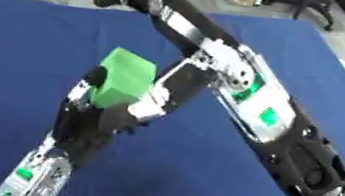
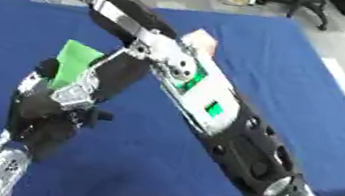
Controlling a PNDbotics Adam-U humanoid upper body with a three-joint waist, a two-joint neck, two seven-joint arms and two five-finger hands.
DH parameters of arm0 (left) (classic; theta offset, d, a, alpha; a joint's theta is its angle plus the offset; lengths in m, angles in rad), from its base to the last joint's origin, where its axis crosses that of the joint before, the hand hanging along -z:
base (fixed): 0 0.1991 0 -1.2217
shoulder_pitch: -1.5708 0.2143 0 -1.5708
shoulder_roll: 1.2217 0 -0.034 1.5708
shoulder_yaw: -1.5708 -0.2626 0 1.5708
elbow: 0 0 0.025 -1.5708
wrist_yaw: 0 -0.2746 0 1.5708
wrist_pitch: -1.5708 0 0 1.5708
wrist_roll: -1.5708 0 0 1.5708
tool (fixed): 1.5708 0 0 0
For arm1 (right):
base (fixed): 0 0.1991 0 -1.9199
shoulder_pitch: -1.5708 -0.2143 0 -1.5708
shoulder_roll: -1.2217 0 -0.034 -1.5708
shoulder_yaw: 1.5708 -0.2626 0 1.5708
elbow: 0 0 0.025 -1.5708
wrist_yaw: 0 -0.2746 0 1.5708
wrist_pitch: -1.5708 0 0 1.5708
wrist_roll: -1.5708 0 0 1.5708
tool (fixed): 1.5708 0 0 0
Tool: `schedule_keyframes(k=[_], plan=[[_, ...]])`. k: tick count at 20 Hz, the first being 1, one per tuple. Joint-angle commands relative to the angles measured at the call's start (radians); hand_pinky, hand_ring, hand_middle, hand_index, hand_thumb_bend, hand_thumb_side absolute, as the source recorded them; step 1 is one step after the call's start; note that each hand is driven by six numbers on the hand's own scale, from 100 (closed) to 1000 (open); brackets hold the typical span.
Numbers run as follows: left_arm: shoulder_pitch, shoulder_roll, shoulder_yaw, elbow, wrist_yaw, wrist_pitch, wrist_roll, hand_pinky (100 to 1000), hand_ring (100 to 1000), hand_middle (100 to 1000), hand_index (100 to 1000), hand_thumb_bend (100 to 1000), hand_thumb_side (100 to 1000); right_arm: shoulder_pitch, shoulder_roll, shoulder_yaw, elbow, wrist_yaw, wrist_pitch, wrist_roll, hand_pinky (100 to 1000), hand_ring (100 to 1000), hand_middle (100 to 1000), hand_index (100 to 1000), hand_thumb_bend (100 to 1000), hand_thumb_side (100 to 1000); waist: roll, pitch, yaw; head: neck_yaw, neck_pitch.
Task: Pick up the objects with one hand, pass them to the other hand, and then place them into the box on the other side of the table.
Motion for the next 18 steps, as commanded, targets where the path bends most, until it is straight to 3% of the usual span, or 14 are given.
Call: schedule_keyframes(k=[1, 9, 15, 18], plan=[[-0.008, 0.0, 0.016, -0.002, -0.013, -0.01, 0.01, 756, 350, 265, 496, 100, 767, -0.024, -0.035, -0.039, -0.041, -0.024, 0.005, -0.025, 859, 977, 960, 955, 751, 591, 0.001, -0.016, -0.002, 0.001, -0.003], [0.003, 0.007, 0.053, 0.004, -0.023, -0.036, 0.03, 756, 348, 263, 495, 100, 751, -0.032, -0.088, -0.105, -0.043, -0.041, -0.02, -0.075, 858, 957, 946, 961, 731, 595, 0.0, -0.021, -0.008, -0.004, -0.003], [0.008, 0.054, 0.136, -0.031, -0.043, -0.082, 0.095, 763, 341, 255, 490, 100, 724, 0.005, -0.151, -0.206, -0.043, -0.035, -0.038, -0.158, 854, 936, 928, 961, 702, 605, 0.0, -0.026, -0.014, 0.008, -0.003], [0.001, 0.096, 0.188, -0.066, -0.065, -0.107, 0.138, 766, 336, 250, 487, 100, 704, 0.046, -0.17, -0.259, -0.043, -0.027, -0.02, -0.213, 852, 936, 926, 958, 700, 603, 0.004, -0.029, -0.016, 0.016, -0.003]])
